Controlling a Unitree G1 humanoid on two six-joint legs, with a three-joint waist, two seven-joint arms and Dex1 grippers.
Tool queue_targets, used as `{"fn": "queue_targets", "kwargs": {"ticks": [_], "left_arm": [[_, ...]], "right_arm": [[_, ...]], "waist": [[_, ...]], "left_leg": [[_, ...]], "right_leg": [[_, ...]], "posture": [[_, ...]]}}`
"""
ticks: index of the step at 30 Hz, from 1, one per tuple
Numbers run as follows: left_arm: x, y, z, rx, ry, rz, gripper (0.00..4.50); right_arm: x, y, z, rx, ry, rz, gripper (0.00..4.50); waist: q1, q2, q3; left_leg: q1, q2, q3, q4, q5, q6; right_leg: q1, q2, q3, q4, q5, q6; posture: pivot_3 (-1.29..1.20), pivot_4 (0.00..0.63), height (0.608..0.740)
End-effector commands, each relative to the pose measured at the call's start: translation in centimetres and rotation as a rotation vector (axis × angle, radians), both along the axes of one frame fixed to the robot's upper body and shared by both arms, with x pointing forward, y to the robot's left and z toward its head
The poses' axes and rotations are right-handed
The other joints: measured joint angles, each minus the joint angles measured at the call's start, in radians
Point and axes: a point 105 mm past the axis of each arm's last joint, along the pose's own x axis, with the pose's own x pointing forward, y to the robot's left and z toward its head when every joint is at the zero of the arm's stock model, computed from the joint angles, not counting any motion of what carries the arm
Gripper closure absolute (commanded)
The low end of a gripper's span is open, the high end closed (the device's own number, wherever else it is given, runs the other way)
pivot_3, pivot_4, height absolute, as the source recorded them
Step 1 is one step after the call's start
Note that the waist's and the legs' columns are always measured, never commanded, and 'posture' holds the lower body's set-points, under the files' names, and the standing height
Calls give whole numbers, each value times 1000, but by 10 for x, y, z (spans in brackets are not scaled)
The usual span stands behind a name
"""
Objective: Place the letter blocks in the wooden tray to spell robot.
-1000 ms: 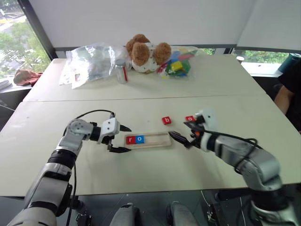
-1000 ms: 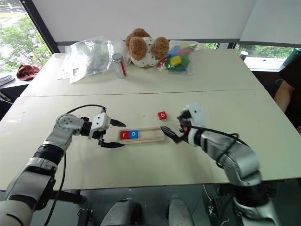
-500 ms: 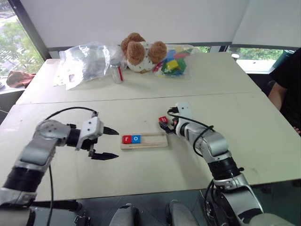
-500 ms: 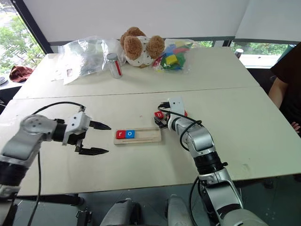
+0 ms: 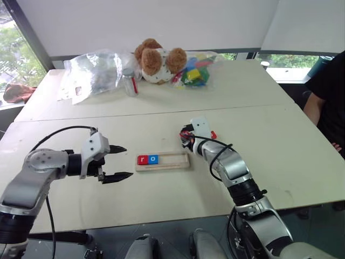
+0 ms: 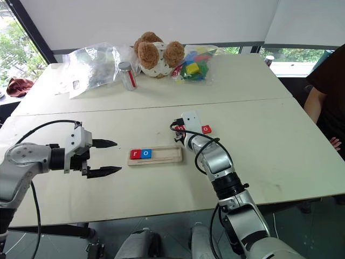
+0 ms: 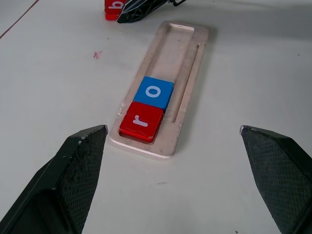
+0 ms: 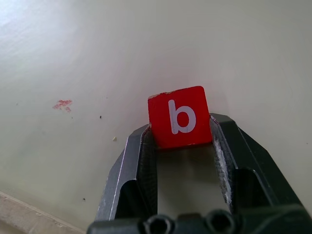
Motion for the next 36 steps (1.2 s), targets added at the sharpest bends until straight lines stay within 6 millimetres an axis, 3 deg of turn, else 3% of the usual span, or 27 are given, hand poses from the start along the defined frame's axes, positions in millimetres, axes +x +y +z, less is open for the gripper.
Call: {"fn": "queue_targets", "kwargs": {"ticks": [1,5,8,18,21,24,25,27,31,34,36], "left_arm": [[-4,-12,6,-27,-22,-37,0],[-10,-21,3,-47,10,-66,0],[-6,-23,3,-51,13,-65,0],[4,-33,2,-49,17,-97,0],[5,-31,1,-41,17,-92,0],[7,-28,2,-38,11,-72,0],[7,-28,1,-37,12,-72,0],[5,-27,2,-35,13,-77,0],[6,-22,7,-30,9,-86,0],[4,-23,12,-46,17,-115,0],[4,-24,12,-50,15,-117,0]], "right_arm": [[-14,-34,31,-22,-131,-103,3374],[-65,-55,24,32,-65,-202,3374],[-91,-55,18,94,4,-267,3374],[-103,-50,-17,161,203,-338,3374],[-101,-52,-20,147,211,-342,1937],[-93,-61,-8,124,147,-334,400],[-92,-64,-4,127,138,-340,42],[-90,-67,11,120,94,-316,42],[-91,-57,49,117,11,-90,42],[-100,-39,71,31,-68,353,42],[-106,-50,66,-54,-43,631,42]], "waist": [[11,0,0],[29,0,0],[24,0,0],[26,0,0],[24,0,0],[26,0,0],[30,0,0],[30,0,0],[26,0,0],[25,0,1],[26,0,1]], "left_leg": [[-1,0,-1,0,0,0],[-4,-1,-2,-1,-1,1],[-5,-1,-1,-1,-1,1],[2,-1,0,0,0,0],[1,-1,0,0,0,0],[2,-1,0,0,0,0],[2,-1,0,0,0,0],[1,-1,0,1,0,0],[1,-1,0,0,0,0],[1,-1,0,0,0,0],[1,0,-1,-1,-1,1]], "right_leg": [[0,0,0,0,0,0],[-2,-1,0,-1,0,0],[-2,-1,0,-2,0,0],[2,1,0,0,0,-1],[2,1,0,-1,0,-1],[2,1,0,-1,0,-1],[3,1,0,-1,0,-1],[3,1,-1,-1,0,-1],[2,1,-1,-1,0,-1],[2,1,-2,-2,0,0],[3,2,-3,-4,0,0]], "posture": [[0,150,740],[0,150,740],[0,150,740],[0,150,740],[0,150,740],[0,150,740],[0,150,740],[0,150,740],[0,150,740],[0,150,740],[0,150,740]]}}
